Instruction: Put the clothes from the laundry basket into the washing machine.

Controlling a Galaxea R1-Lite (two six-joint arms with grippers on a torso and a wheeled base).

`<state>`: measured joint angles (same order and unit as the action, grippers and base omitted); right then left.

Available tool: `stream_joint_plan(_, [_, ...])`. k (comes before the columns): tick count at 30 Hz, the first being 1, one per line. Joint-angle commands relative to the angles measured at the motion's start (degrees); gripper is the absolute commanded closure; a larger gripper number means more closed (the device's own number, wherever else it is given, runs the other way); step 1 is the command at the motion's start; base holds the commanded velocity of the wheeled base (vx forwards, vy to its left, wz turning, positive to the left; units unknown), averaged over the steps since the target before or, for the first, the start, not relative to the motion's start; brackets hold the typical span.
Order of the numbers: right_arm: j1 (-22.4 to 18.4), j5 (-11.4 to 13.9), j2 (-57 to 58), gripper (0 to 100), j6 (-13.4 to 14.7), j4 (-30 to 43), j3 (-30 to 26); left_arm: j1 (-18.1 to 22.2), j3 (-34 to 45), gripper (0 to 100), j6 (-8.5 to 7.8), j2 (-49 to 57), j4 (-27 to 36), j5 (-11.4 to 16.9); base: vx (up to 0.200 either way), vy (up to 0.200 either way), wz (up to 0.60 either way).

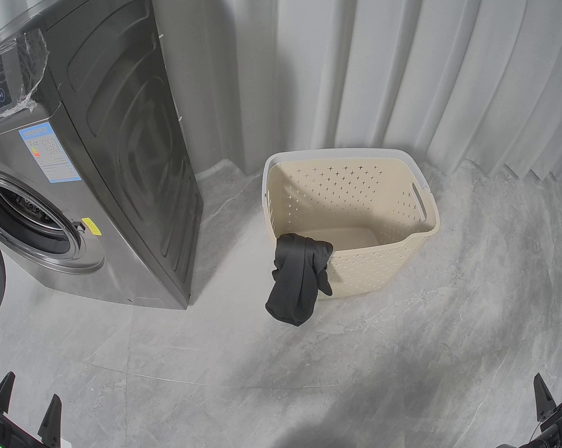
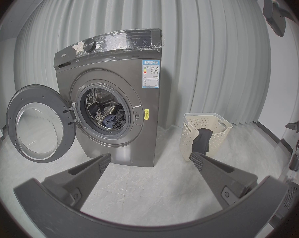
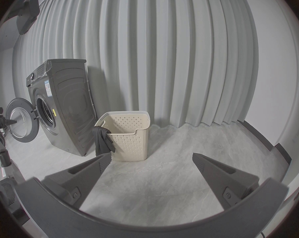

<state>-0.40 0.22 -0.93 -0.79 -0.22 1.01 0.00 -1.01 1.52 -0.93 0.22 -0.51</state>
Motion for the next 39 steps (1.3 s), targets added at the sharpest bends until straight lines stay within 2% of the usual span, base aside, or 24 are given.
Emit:
stream_joint_plan(1, [0.05,0.04,0.84,0,0.00,-0.04,-1.01,0.00,0.84,0,0.15,0.66,0.04,-0.10,0.000,0.000,0.00])
stream_joint_plan(11, [-0.04,0.13,0.84,0,-0.09,-0.04,-1.01,0.00,0.92,0,-0.03,0.66,-0.04,-0.28,0.000,-0.180,0.00])
stream_joint_plan(23, [-0.04,0.04,0.84,0,0.00,-0.04,-1.01,0.00,0.92,0,-0.03,0.66,-0.04,-0.28,0.000,0.000,0.00])
stream_joint_plan(32, [-0.04,-0.40,0.93,0,0.53,-0.04,-1.01,0.00,0.92,0,0.06,0.66,-0.04,-0.28,0.200,0.000,0.00])
stream_joint_plan(39, [-0.04,-0.48,0.93,0,0.53,-0.48,-1.01,0.00,0.92,0,0.32,0.66,0.04,-0.37,0.000,0.000,0.00])
